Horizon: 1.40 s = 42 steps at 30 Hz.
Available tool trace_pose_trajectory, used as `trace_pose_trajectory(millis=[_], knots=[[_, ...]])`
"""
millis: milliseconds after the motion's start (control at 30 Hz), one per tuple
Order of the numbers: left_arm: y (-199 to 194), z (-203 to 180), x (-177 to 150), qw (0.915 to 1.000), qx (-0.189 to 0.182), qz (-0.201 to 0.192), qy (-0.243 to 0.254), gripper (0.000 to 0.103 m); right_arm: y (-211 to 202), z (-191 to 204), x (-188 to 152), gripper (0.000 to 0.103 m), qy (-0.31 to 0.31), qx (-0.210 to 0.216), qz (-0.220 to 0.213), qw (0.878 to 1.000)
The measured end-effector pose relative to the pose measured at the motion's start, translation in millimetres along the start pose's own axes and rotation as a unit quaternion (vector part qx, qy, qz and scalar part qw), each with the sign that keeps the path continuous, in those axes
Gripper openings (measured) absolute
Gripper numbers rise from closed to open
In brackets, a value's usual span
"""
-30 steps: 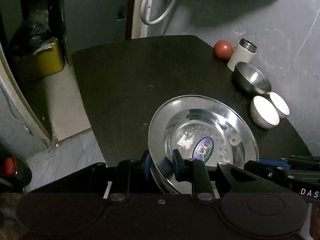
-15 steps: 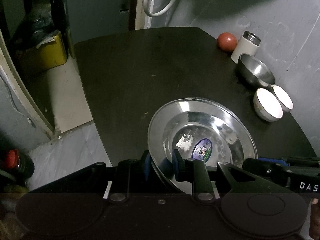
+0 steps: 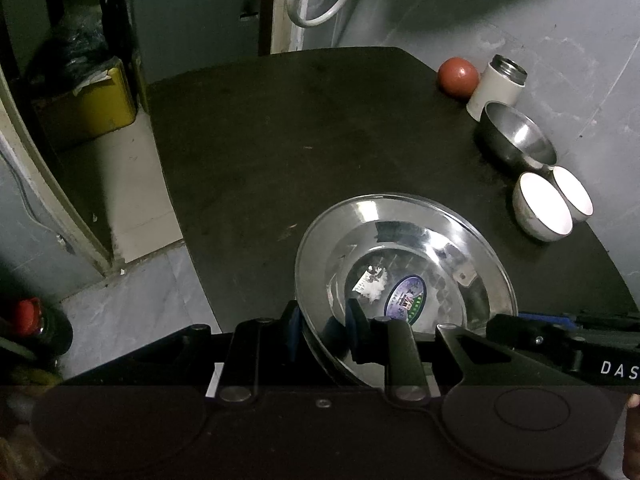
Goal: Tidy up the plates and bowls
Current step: 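Hold the stacked plates with both grippers and align their rims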
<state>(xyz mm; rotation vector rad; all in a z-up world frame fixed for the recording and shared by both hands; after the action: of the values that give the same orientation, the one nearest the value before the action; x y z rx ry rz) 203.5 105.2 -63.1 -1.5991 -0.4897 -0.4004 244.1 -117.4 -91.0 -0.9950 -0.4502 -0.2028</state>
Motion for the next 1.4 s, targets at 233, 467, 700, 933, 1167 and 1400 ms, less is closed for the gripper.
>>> trace_pose_trajectory(millis=[233, 467, 700, 933, 1167, 1400], knots=[[3.3, -1.3, 0.9, 0.9999, 0.004, 0.01, 0.004, 0.026, -0.1, 2.8, 2.5, 0.025, -0.002, -0.002, 0.01, 1.0], [5.6, -4.7, -0.1, 0.9999, 0.007, 0.015, 0.003, 0.028, 0.1, 4.5, 4.9, 0.027, -0.004, -0.002, 0.015, 1.0], [7.3, -5.0, -4.0, 0.9998, 0.007, 0.02, -0.001, 0.03, 1.6, 6.6, 6.0, 0.03, -0.008, -0.001, 0.018, 1.0], [7.6, -5.3, -7.8, 0.9997, 0.005, 0.022, -0.007, 0.031, 1.6, 7.8, 6.9, 0.032, -0.012, 0.0, 0.02, 1.0], [7.9, -5.7, -8.1, 0.9997, 0.005, 0.022, -0.007, 0.031, 1.5, 6.7, 8.5, 0.034, -0.011, 0.002, 0.021, 1.0], [5.2, -9.1, -9.6, 0.9997, 0.011, 0.022, -0.008, 0.033, 0.0, 5.9, 9.1, 0.039, -0.01, 0.007, 0.022, 1.0]])
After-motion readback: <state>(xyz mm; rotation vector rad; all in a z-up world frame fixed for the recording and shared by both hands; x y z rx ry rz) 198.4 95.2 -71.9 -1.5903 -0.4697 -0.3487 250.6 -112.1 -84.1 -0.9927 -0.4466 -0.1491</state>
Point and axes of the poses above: each gripper's, at about its wrist camera, not at the fingertips, and y roughly the way its jaws point, z to its left, x to its top, the point moved 2 cm from there along y, roughly the way its jaws point, and after that the axes turned 5 degrees about y, right-handed, at the moved point
